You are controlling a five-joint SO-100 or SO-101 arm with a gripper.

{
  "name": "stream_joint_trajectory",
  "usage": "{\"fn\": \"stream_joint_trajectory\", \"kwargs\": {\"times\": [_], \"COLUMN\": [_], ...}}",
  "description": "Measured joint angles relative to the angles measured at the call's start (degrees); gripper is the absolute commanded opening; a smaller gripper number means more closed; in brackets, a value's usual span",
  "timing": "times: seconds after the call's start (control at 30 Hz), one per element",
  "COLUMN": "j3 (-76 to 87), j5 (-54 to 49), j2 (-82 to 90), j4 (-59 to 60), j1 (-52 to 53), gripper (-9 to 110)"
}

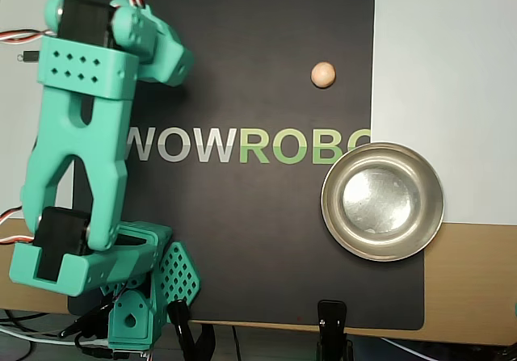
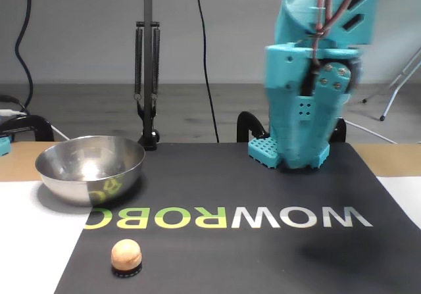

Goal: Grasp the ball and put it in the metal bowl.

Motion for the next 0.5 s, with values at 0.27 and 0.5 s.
{"fn": "stream_joint_trajectory", "kwargs": {"times": [0.27,0.5], "j3": [0.0,0.0], "j5": [-4.4,-4.8], "j2": [0.0,0.0], "j4": [0.0,-0.2], "j1": [2.0,4.3], "gripper": [1,1]}}
